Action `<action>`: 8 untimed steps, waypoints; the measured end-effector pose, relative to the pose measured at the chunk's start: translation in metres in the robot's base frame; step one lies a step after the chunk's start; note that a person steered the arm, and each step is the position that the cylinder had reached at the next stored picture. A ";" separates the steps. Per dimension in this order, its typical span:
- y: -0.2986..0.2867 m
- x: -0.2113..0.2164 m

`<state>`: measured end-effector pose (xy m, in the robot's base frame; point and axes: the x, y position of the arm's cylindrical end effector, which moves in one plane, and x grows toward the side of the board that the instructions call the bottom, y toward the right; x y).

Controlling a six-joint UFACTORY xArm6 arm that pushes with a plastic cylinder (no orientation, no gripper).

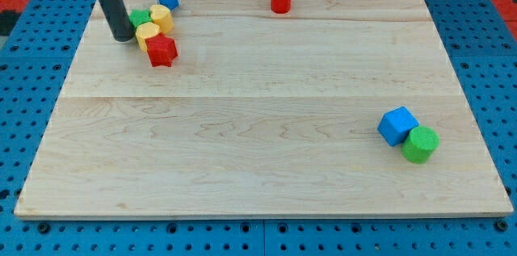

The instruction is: Separate the red star and yellow hexagon

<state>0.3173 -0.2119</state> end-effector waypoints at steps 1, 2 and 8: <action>-0.029 -0.001; -0.030 -0.016; 0.185 0.138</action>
<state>0.4550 -0.0265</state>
